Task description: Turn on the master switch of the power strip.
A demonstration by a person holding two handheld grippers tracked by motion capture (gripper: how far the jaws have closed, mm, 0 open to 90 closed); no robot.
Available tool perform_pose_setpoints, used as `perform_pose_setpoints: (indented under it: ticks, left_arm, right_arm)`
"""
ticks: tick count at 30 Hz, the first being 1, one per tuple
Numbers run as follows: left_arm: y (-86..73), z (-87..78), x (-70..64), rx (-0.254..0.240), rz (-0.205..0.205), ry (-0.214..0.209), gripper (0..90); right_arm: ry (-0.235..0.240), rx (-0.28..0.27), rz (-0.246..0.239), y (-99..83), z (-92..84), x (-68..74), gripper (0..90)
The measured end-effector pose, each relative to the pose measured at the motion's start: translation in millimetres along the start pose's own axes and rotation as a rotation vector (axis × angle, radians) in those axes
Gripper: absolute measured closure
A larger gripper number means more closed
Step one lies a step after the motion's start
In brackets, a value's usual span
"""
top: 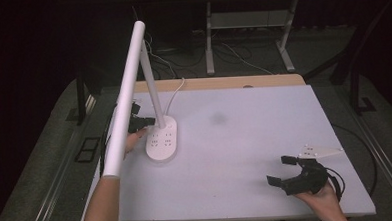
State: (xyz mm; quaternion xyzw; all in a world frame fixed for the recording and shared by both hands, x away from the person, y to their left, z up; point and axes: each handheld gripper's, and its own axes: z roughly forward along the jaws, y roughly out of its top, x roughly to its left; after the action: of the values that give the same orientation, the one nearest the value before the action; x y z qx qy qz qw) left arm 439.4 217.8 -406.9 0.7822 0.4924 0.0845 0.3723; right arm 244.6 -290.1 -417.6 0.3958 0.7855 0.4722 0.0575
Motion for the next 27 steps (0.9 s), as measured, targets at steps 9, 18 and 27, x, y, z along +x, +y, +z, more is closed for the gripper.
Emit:
perform_pose_setpoints:
  ticks: [9, 18, 27]
  left_arm:
    - [-2.4, 4.3, 1.2, 0.011, 0.001, 0.003, 89.9]
    - [-9.6, 3.4, 6.4, -0.015, -0.001, -0.027, 90.0]
    - [-14.5, 9.0, 2.3, -0.051, -0.013, -0.061, 90.0]
  right_arm:
    - [-0.001, -0.001, 0.0, 0.0, -0.1, -0.3, 0.6]
    - [-0.01, -0.007, -0.002, 0.1, -0.8, -0.2, 0.6]
    - [-0.014, -0.011, 0.001, 0.6, -1.1, -0.8, 0.6]
